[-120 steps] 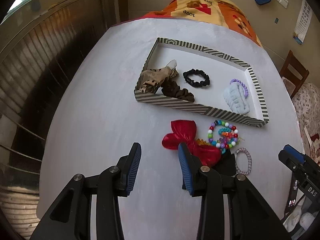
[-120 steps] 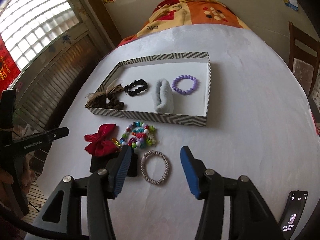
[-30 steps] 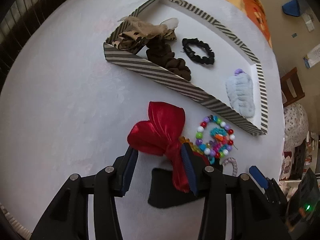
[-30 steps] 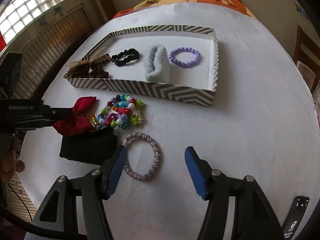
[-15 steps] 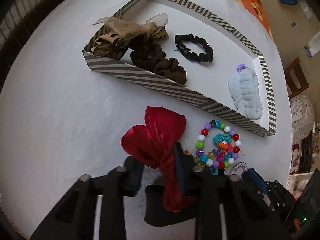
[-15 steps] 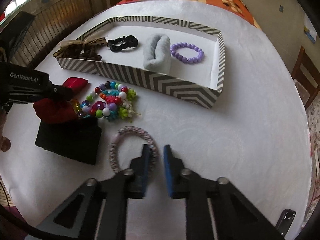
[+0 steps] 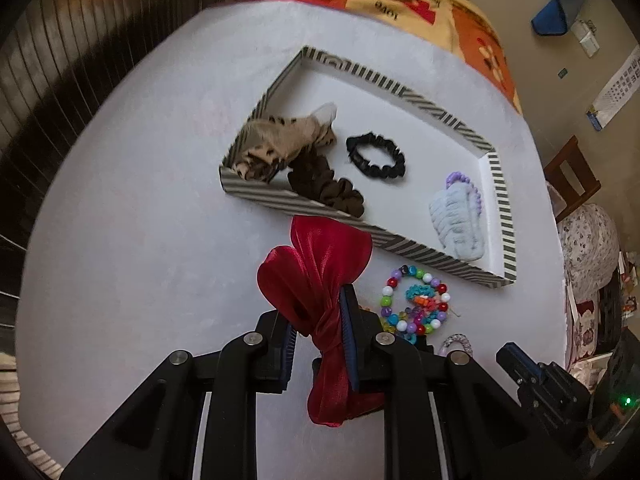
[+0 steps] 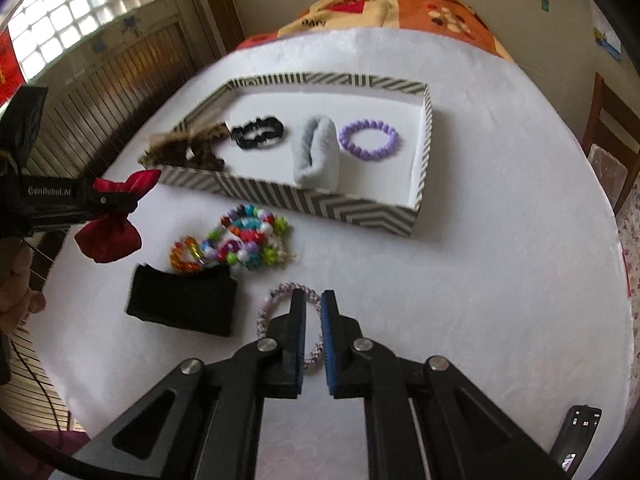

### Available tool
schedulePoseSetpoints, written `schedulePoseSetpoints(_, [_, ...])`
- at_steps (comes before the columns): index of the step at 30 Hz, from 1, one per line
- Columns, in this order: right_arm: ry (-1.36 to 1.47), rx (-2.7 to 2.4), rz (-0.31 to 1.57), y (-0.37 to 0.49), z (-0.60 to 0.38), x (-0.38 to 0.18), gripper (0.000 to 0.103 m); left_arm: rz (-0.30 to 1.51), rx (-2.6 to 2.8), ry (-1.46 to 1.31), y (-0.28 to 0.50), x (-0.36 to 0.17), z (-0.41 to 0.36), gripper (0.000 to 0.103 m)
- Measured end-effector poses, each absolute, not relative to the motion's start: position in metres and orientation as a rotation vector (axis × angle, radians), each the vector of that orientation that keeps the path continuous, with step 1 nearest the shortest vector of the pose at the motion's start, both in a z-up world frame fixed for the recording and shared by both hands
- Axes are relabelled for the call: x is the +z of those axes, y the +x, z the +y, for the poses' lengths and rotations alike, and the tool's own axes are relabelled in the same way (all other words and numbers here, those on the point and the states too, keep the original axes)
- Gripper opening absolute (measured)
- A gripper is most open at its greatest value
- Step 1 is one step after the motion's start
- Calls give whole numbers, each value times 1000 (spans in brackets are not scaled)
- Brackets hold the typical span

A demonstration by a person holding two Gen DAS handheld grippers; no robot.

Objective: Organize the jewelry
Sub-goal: 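Grasp the red satin bow with left gripper while right moves toward silver bangle, then close the right gripper on the silver bangle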

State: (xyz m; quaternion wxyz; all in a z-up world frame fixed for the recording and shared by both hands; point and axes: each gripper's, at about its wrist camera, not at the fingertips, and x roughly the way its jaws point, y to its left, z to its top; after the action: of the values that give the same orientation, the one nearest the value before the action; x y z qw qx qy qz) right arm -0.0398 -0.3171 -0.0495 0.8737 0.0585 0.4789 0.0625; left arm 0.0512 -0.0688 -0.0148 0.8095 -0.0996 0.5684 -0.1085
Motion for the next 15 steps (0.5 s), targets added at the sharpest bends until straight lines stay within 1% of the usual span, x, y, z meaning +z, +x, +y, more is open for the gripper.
schedulePoseSetpoints(5, [103,142,1023,-37,-315,-54,9,1196,-234,-187,44,-5,-70,0])
schedulePoseSetpoints(7, [73,136,1063,-34,-310,-63,19,1198,-236,-184,43,-5,-69,0])
schedulePoseSetpoints(8, [62,133,1073,-33,-308,-67,22,1201,-237,-183,42,-6,-70,0])
schedulePoseSetpoints(14, [5,112,1103,-27,-302,-83,23,1217,-228,-180,42,-10,-67,0])
schedulePoseSetpoints(15, [-2,108,1106,-26,-302,-84,25,1219,-225,-181,42,-11,-65,0])
